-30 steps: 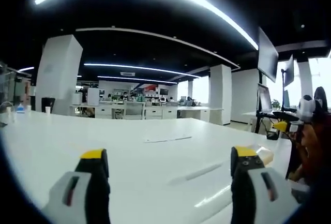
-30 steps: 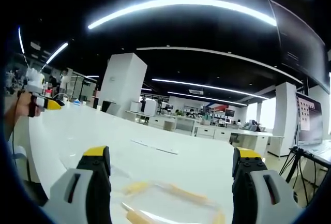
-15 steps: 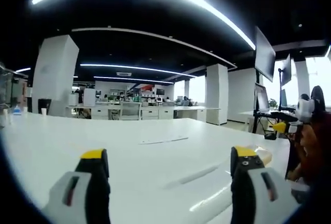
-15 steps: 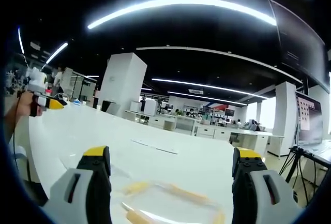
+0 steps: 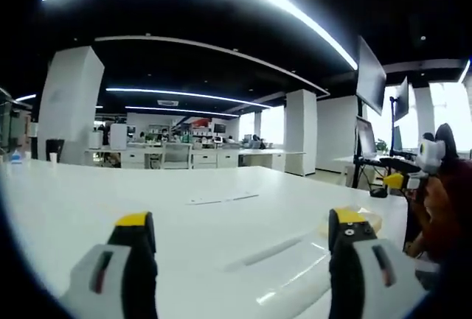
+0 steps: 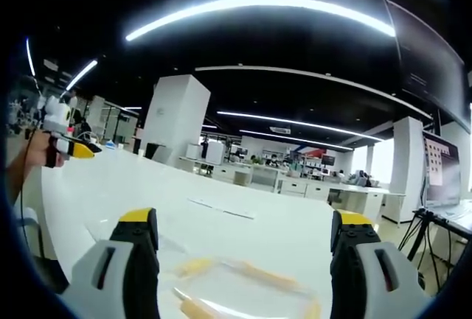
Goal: Snap each plastic latch of the storage box into its locked position after aligning the lid with the box until every specified latch is closed and the lid sits flush.
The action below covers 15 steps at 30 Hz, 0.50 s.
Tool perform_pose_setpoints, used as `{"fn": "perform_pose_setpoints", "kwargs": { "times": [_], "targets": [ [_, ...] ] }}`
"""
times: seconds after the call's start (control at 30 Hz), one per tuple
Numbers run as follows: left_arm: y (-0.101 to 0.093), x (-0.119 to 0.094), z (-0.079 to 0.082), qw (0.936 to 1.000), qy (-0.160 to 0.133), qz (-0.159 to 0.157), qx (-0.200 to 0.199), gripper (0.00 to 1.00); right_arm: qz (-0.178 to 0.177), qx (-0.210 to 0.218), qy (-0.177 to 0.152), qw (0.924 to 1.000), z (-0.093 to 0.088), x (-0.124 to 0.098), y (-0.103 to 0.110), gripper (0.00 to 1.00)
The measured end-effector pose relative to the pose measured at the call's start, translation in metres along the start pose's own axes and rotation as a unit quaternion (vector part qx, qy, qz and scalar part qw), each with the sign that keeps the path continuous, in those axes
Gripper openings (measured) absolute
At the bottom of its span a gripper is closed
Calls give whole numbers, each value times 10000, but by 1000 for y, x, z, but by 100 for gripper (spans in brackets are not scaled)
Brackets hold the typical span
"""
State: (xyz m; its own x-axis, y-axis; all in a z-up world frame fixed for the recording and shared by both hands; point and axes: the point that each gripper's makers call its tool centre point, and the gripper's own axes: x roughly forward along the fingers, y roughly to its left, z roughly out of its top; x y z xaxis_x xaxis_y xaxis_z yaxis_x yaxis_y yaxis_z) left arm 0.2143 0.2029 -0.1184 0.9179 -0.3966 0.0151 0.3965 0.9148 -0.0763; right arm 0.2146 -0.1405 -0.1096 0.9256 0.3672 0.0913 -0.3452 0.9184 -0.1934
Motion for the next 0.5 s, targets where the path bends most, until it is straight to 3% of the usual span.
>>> {"fn": "perform_pose_setpoints", "kwargs": {
  "times": [0.5],
  "targets": [
    [-3,10,-5,9999,57,-87,-2,98,-95,-11,-56,9999,5,-4,-8,99]
  ]
}}
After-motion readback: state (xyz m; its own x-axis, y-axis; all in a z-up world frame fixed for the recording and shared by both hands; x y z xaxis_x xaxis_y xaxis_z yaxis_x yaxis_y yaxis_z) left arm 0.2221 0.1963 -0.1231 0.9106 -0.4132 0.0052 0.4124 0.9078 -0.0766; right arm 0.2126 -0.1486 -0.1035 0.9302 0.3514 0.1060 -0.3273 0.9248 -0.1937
